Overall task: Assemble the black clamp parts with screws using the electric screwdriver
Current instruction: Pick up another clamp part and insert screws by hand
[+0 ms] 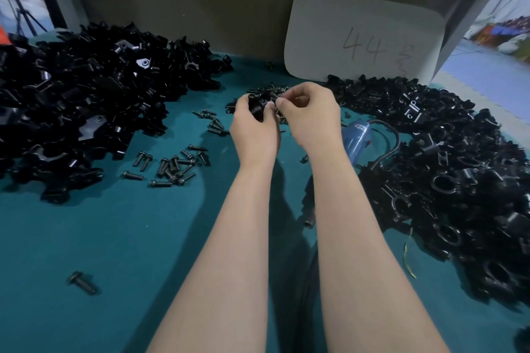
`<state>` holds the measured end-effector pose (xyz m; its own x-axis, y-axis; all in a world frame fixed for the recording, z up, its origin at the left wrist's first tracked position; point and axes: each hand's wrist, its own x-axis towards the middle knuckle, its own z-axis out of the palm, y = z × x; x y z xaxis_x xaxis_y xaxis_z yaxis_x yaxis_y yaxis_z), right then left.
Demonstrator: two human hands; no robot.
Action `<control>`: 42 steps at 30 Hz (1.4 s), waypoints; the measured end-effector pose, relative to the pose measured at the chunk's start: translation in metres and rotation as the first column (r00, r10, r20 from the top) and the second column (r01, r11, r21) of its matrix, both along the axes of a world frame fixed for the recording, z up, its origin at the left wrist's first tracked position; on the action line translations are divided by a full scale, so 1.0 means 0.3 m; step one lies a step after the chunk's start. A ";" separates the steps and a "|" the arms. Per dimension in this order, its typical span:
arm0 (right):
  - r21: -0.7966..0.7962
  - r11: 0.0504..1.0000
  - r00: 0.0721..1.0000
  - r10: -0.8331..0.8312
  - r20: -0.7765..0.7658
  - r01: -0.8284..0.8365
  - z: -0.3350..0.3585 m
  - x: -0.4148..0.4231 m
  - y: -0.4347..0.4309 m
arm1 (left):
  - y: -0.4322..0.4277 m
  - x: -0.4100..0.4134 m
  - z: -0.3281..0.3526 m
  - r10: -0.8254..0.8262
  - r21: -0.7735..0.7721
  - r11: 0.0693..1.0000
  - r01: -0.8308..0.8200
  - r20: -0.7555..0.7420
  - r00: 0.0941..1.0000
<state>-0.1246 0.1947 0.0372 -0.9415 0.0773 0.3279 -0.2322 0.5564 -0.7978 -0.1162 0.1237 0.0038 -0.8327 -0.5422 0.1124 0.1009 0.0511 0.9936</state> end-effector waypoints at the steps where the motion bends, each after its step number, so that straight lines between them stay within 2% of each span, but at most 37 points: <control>1: 0.021 1.000 1.000 -0.002 -0.005 0.002 0.000 0.001 -0.001 | 0.003 0.001 -0.003 0.009 -0.052 0.999 -0.009 0.008 1.000; 6: 0.092 0.995 1.000 -0.023 -0.016 0.025 -0.004 0.001 0.003 | 0.017 0.008 -0.004 0.002 -0.203 0.979 0.006 0.040 0.999; 11: 0.099 0.995 0.999 -0.028 -0.020 0.030 -0.003 0.000 0.008 | 0.017 0.009 -0.001 -0.026 -0.264 0.964 0.036 0.040 0.999; 23: 0.115 0.991 0.997 -0.057 -0.043 0.062 -0.008 -0.002 -0.002 | 0.033 0.012 0.005 -0.051 -0.265 0.961 0.073 0.091 0.995; 29: 0.028 0.998 0.997 -0.048 -0.063 0.050 -0.015 -0.003 0.000 | 0.032 0.011 -0.002 -0.051 -0.293 0.953 0.073 0.081 0.995; 35: 0.120 0.992 0.999 0.044 -0.006 -0.043 -0.003 -0.005 0.000 | 0.021 0.014 -0.012 -0.016 -0.339 0.940 0.045 0.089 0.996; 40: 0.011 1.000 0.999 0.009 -0.040 -0.009 -0.004 0.004 -0.007 | 0.025 0.017 -0.006 -0.019 -0.316 0.948 0.039 0.069 0.997; 42: 0.014 1.000 0.997 -0.020 -0.070 0.021 -0.007 0.004 -0.009 | 0.027 0.017 -0.003 -0.023 -0.319 0.947 0.043 0.068 0.997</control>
